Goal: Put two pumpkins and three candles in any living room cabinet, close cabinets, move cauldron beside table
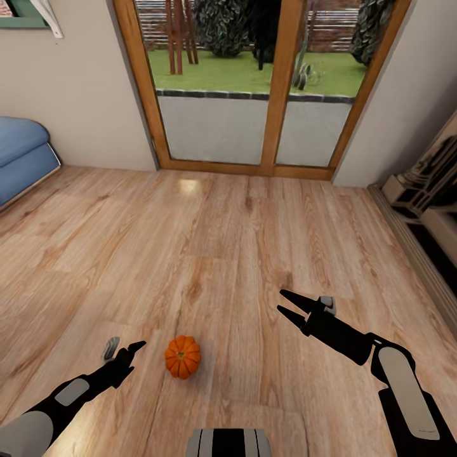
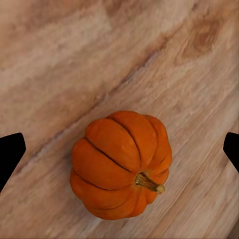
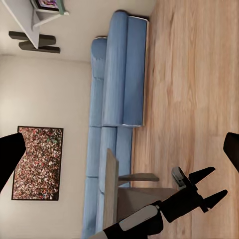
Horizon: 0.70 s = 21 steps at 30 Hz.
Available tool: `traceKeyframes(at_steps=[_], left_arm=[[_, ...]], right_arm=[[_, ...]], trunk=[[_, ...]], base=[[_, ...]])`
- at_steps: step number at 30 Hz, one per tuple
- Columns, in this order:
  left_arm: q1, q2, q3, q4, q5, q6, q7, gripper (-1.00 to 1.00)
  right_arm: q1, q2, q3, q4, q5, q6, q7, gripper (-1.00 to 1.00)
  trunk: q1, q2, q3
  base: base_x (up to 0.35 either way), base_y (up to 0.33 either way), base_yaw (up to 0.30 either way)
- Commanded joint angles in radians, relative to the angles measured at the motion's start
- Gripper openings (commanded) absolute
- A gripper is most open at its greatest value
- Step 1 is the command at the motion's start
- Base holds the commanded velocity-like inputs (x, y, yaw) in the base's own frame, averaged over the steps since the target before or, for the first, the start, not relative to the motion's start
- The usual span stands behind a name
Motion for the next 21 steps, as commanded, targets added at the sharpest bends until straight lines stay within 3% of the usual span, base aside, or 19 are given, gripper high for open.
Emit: traceKeyframes(at_steps=[1, 6, 21], left_arm=[[-0.001, 0.001, -0.007, 0.001, 0.011, 0.004, -0.002, 1.0], [-0.001, 0.001, -0.006, 0.0, 0.012, 0.007, -0.003, 1.0], [-0.001, 0.001, -0.005, -0.001, 0.013, 0.014, -0.027, 1.0]], right_arm=[[-0.001, 0.0, -0.001, 0.0, 0.01, 0.004, 0.01, 1.0], [-0.001, 0.0, -0.001, 0.0, 0.01, 0.004, 0.01, 1.0], [-0.001, 0.0, -0.001, 0.0, 0.01, 0.004, 0.01, 1.0]], trunk=[[0.0, 0.0, -0.001], [0.0, 0.0, -0.001], [0.007, -0.004, -0.059]], base=[[0.015, 0.016, 0.0], [0.007, 0.007, 0.0], [0.0, 0.0, 0.0]])
